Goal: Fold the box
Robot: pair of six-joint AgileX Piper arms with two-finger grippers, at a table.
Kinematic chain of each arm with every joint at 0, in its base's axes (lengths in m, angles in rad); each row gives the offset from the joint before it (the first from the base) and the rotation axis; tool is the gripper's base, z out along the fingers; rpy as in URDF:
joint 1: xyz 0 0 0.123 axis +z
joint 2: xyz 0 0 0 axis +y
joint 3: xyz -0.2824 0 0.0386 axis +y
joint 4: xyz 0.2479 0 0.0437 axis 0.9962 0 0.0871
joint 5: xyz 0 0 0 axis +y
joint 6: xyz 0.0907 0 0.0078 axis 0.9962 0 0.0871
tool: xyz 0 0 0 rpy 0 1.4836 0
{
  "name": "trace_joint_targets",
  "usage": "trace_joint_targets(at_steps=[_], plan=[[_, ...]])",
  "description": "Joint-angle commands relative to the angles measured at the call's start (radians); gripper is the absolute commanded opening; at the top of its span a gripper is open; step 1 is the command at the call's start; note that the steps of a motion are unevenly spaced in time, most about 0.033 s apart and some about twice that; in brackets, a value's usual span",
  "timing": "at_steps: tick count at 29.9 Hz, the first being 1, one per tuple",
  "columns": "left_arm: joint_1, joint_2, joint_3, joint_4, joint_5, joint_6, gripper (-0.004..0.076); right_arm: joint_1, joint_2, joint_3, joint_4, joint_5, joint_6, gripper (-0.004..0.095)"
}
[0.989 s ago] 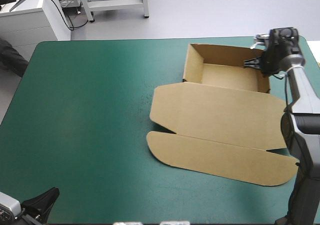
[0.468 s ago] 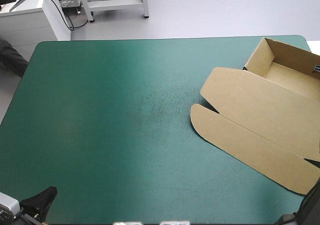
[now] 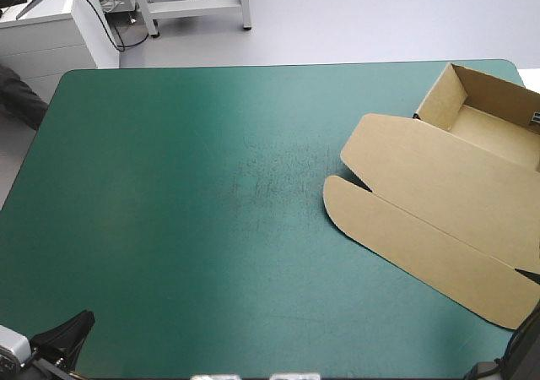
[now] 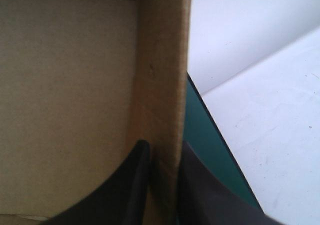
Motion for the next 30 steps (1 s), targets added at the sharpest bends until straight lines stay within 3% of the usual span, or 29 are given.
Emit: trace_joint_targets(at_steps=[1,4,7,16,21,24,30], plan=[[-0.006,0.0,-0.021,0.0,-0.09,-0.004,-0.0008,-0.006,-0.058,-0.028,-0.031,0.01,-0.032,0.0388],[-0.006,0.0,-0.021,0.0,-0.092,-0.004,-0.0008,-0.006,-0.058,-0.057,-0.029,0.01,-0.032,0.0573],[-0.006,0.0,-0.021,-0.002,-0.092,-0.005,-0.0008,-0.006,-0.066,-0.097,-0.031,0.01,-0.011,0.0629],[-0.006,0.0,-0.021,-0.008,-0.09,-0.005,-0.0008,-0.004,-0.264,-0.155,-0.014,0.01,-0.011,0.0627],[-0.006,0.0,0.001,-0.01,-0.097,-0.005,-0.0008,0.018,-0.425,-0.155,0.12,0.01,-0.048,0.0617],[-0.006,0.0,0.024,-0.017,-0.099,-0.005,-0.0008,0.049,-0.512,-0.155,0.216,0.01,-0.092,0.0556],[-0.006,0.0,0.038,-0.02,-0.102,-0.005,-0.0008,0.173,-0.677,-0.118,0.311,0.01,-0.124,0.048]])
